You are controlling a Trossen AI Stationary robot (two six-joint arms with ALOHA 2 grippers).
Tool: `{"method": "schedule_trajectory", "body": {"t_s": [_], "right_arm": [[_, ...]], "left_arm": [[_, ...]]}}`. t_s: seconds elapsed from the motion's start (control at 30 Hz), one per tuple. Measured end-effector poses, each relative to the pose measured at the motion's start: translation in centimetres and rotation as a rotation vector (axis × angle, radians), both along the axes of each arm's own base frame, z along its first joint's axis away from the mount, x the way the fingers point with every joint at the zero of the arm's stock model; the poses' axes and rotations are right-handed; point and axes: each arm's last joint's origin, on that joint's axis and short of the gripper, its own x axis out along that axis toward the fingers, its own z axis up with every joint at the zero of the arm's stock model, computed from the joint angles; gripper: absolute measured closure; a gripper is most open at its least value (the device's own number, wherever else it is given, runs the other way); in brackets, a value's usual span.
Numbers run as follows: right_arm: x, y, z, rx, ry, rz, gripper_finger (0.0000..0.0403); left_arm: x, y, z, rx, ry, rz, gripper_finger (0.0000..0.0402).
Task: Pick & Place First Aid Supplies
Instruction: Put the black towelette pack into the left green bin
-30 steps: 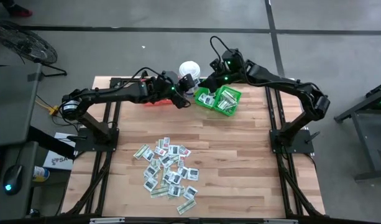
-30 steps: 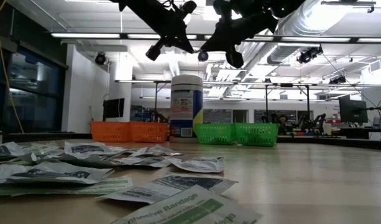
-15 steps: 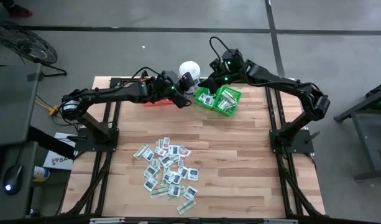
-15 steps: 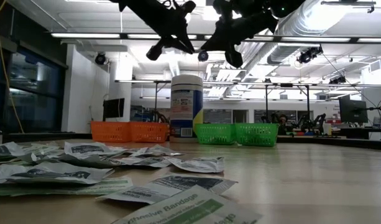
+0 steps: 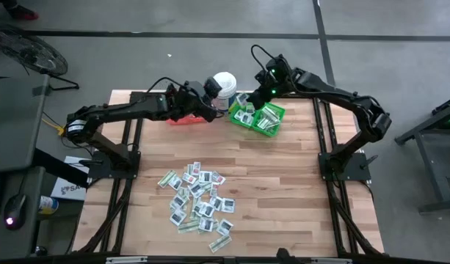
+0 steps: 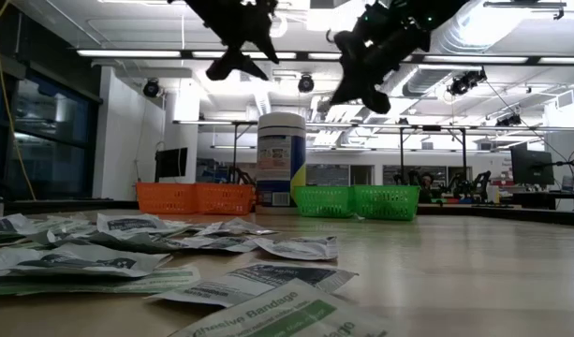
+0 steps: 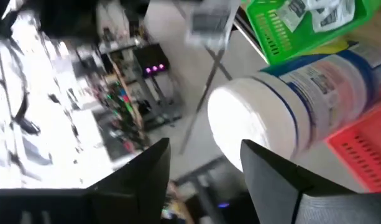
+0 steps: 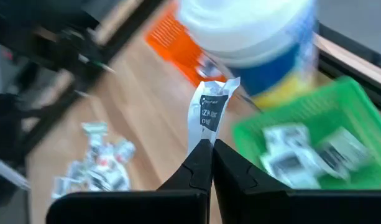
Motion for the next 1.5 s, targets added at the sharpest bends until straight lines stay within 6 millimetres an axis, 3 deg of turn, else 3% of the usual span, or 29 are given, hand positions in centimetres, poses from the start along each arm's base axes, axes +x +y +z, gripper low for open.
{"method": "schedule_trajectory", "body": {"t_s": [0.23, 0.43, 0.6, 0.87, 1.13, 1.33, 1.5], "right_arm": [[-1.6, -0.9, -0.7, -0.057, 0.11, 0.028, 0.0403], [-2.6, -2.4, -1.4, -0.081, 0.105, 0.095, 0.0403], [-1.6, -3.6, -4.3, -0.058, 0.159, 0.163, 0.0402], [-0.5, -5.1, -8.3, -0.069, 0.223, 0.253, 0.0402], [0.4, -5.9, -10.6, -0.08, 0.223, 0.289, 0.0402], [0.5, -6.3, -10.8, -0.126, 0.214, 0.312, 0.0402], [0.2, -6.5, -10.9, -0.162, 0.217, 0.339, 0.0402]], "left_arm": [[-3.7, 2.0, 0.6, -0.302, -0.14, 0.144, 0.0209], [-5.8, 4.7, 0.1, -0.634, -0.254, 0.15, 0.0209], [-6.8, 6.2, -0.3, -0.795, -0.347, 0.115, 0.0209], [-7.9, 7.5, -3.2, -1.024, -0.459, 0.115, 0.0209], [-9.4, 5.3, -5.5, -1.186, -0.704, 0.086, 0.0209], [-11.5, 1.5, -6.6, -1.26, -0.923, 0.117, 0.0209], [-12.1, -2.3, -8.8, -1.385, -1.088, 0.099, 0.0209]]}}
